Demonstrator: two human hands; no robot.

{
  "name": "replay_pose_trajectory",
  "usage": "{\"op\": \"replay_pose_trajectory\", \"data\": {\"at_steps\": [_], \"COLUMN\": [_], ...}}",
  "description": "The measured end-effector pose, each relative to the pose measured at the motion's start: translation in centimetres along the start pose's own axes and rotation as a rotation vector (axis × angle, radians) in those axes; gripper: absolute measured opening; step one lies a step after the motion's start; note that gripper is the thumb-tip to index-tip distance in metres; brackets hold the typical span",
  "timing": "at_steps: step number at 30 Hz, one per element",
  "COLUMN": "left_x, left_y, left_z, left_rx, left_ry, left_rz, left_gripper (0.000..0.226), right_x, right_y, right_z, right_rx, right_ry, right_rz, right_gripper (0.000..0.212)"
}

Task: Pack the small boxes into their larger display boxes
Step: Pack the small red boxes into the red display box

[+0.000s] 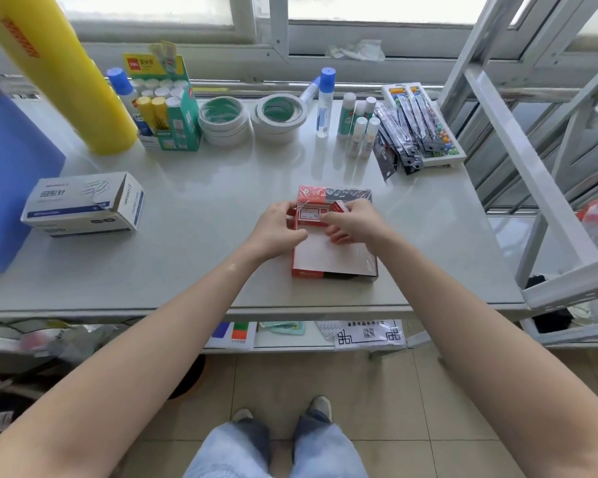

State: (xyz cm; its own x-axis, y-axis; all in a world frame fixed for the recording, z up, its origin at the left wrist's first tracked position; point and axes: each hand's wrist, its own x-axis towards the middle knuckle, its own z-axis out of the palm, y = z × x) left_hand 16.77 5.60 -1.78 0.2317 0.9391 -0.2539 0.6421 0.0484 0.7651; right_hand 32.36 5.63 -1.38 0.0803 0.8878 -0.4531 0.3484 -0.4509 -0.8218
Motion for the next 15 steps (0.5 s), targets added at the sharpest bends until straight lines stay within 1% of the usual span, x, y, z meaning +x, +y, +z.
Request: {"op": "replay_pose_trajectory", "data": {"at_steps": [2, 6, 7, 9, 11, 13, 15], "left_x": [0.1, 0.5, 0.7, 1.0, 1.6, 2.2, 2.8], "left_y": [0.0, 0.0, 0.0, 0.3, 0.4, 0.4, 0.3], "left_z": [0.0, 0.3, 0.4, 0.8, 1.2, 1.7, 2.0], "left_rx": [0.000, 0.000, 0.003, 0.018, 0.030, 0.048, 0.079], "left_ry": [0.001, 0.013, 0.024, 0.040, 0.061, 0.096, 0.129], "left_rz": [-0.003, -0.025, -0.022, -0.002, 0.003, -0.011, -0.017], "left_gripper": [0.051, 0.056, 0.058, 0.060, 0.068, 0.073, 0.071], "right_x": [-0.1, -0.3, -0.5, -0.7, -0.9, -0.8, -0.7], "right_y": [-0.3, -0.4, -0.4, -0.2, 0.1, 0.7, 1.2], "right_z": [-0.6, -1.5, -1.8, -2.1, -2.1, -2.1, -2.1], "right_rx": [-0.075, -0.097, -0.117, -0.181, -0.289, -0.448, -0.601], "right_ry": [0.013, 0.085, 0.085, 0.091, 0.129, 0.187, 0.218], "right_rz": [-0.029, -0.097, -0.108, -0.148, -0.213, -0.282, -0.317], "right_gripper": [0.019, 0.045, 0.045, 0.037, 0.030, 0.033, 0.037]}}
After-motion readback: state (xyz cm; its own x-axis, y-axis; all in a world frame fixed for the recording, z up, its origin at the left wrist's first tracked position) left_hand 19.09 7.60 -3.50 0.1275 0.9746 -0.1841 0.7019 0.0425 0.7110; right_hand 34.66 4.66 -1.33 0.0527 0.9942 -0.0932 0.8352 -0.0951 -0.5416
